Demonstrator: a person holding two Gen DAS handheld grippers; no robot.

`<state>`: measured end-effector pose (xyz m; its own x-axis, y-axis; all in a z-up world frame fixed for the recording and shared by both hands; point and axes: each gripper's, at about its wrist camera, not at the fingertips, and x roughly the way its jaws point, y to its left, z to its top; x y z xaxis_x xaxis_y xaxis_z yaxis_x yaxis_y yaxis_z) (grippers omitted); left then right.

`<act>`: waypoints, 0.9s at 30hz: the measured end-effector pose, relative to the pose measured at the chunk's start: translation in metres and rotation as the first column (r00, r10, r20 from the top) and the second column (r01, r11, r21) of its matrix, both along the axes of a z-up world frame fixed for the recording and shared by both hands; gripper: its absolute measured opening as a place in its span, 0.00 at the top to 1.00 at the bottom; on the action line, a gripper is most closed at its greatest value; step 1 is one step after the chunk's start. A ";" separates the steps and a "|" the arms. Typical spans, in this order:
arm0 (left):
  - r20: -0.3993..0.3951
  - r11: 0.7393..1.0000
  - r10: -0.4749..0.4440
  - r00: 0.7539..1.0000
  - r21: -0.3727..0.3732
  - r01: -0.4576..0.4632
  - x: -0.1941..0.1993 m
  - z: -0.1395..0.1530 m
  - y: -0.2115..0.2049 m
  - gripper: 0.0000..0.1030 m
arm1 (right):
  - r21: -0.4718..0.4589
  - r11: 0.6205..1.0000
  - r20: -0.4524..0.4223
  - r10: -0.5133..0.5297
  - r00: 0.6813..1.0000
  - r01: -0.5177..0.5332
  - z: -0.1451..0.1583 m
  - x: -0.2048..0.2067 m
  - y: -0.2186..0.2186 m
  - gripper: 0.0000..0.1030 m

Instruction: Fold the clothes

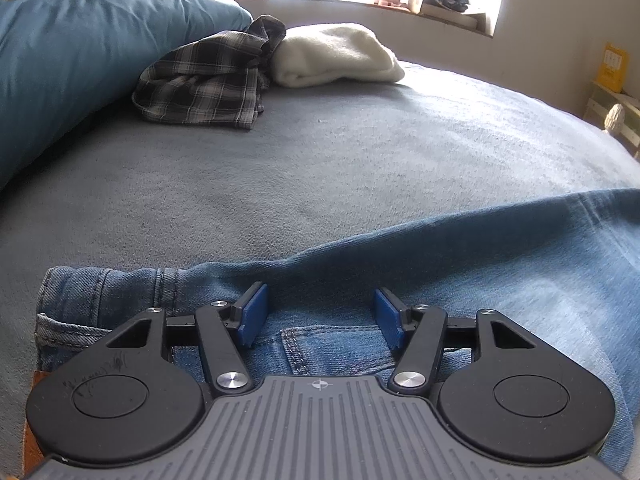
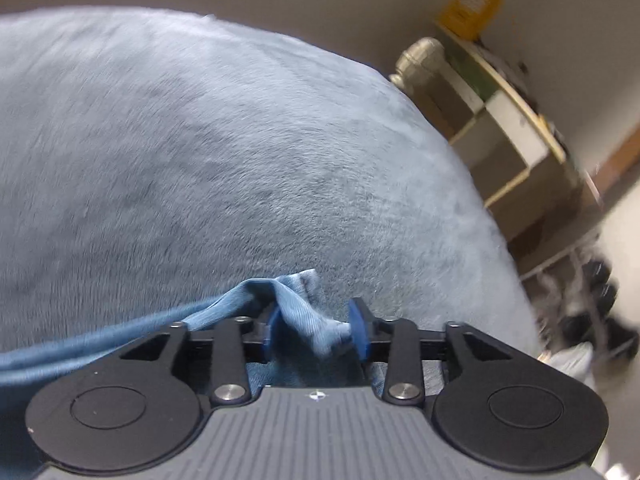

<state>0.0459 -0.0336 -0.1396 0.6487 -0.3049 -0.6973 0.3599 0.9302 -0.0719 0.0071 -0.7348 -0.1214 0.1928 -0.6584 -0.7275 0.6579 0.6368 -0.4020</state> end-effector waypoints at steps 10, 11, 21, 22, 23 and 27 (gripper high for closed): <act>0.007 1.000 0.007 1.000 0.002 -0.007 0.000 -0.001 0.000 0.43 | 0.208 0.942 0.368 -0.324 0.872 0.262 0.035 -0.084 -0.038 0.42; 0.007 1.000 0.007 1.000 0.002 -0.007 0.000 -0.001 -0.001 0.43 | 0.234 0.931 0.398 -0.356 0.846 0.282 0.038 -0.093 -0.042 0.42; 0.017 1.000 0.005 1.000 0.007 -0.005 -0.001 -0.001 -0.001 0.42 | 0.643 0.751 0.539 -0.583 0.608 0.150 0.000 -0.164 -0.031 0.56; 0.018 1.000 0.005 1.000 0.008 -0.005 -0.002 -0.002 -0.001 0.42 | 0.653 0.746 0.549 -0.584 0.598 0.130 -0.002 -0.165 -0.030 0.58; 0.020 1.000 0.006 1.000 0.008 -0.006 -0.002 -0.002 -0.001 0.42 | 0.665 0.739 0.553 -0.585 0.593 0.109 -0.004 -0.163 -0.028 0.59; 0.023 1.000 0.008 1.000 0.010 -0.009 -0.004 -0.001 -0.002 0.42 | 0.681 0.727 0.535 -0.580 0.615 0.092 -0.012 -0.149 -0.024 0.60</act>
